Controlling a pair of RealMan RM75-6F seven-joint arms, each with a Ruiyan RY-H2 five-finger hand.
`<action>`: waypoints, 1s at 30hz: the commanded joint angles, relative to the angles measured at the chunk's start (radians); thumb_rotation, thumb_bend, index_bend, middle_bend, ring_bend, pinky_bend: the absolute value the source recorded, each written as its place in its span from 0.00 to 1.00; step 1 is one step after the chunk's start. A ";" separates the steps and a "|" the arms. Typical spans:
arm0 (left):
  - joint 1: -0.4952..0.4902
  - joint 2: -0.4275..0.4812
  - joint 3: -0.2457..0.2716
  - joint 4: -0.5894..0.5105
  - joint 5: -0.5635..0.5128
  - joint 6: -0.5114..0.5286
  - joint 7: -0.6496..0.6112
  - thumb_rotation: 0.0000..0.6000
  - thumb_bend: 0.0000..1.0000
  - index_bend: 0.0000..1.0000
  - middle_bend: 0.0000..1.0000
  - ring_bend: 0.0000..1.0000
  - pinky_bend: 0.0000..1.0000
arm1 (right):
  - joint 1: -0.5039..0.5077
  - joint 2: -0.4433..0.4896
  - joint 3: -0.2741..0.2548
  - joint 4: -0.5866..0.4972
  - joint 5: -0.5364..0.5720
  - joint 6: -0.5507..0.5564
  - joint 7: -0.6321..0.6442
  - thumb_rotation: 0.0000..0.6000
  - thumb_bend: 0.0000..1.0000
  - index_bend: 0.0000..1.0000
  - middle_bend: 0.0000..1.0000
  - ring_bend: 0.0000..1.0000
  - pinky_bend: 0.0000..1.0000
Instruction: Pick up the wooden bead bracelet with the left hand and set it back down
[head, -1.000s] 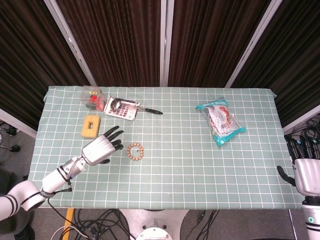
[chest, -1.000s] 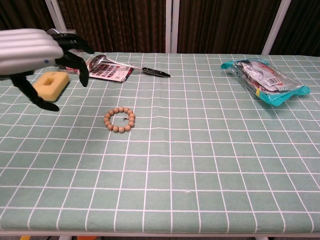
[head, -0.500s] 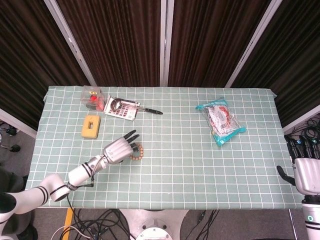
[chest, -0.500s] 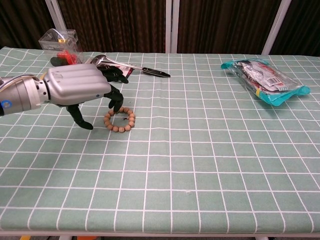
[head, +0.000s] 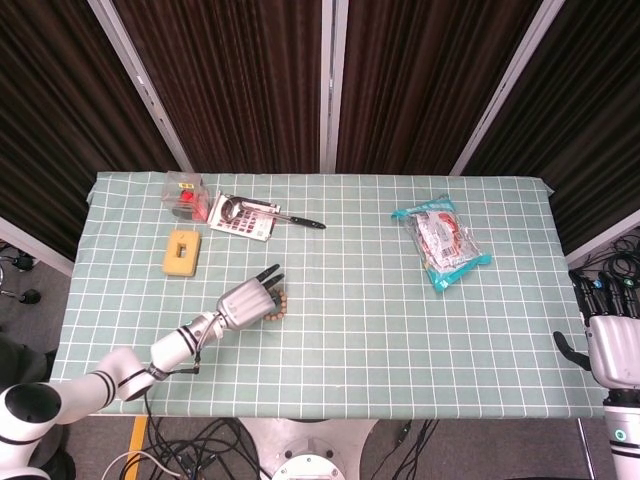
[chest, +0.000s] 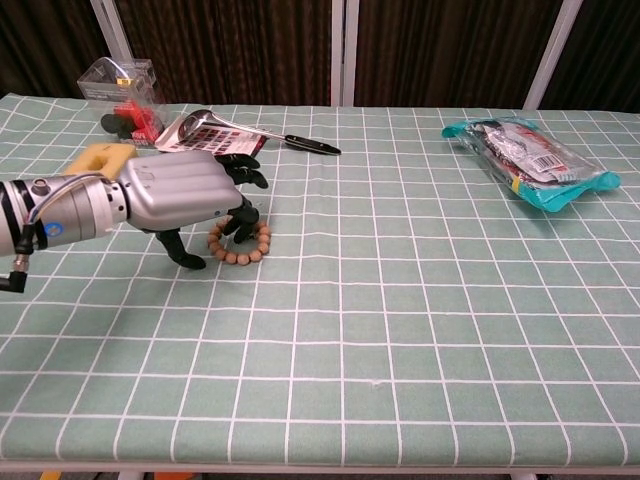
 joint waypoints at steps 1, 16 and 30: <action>-0.004 -0.008 0.007 0.011 -0.006 0.000 -0.005 1.00 0.20 0.47 0.48 0.10 0.03 | 0.001 -0.001 0.000 0.002 0.002 -0.003 0.003 1.00 0.15 0.07 0.16 0.00 0.00; -0.017 -0.020 0.044 0.014 -0.034 -0.005 -0.055 1.00 0.33 0.50 0.51 0.14 0.04 | 0.003 -0.004 0.000 0.017 0.007 -0.013 0.029 1.00 0.15 0.07 0.16 0.00 0.00; 0.056 0.054 -0.001 -0.167 -0.161 0.103 -0.516 1.00 0.44 0.54 0.59 0.23 0.06 | -0.004 0.000 -0.001 0.018 -0.005 0.002 0.050 1.00 0.15 0.07 0.16 0.00 0.00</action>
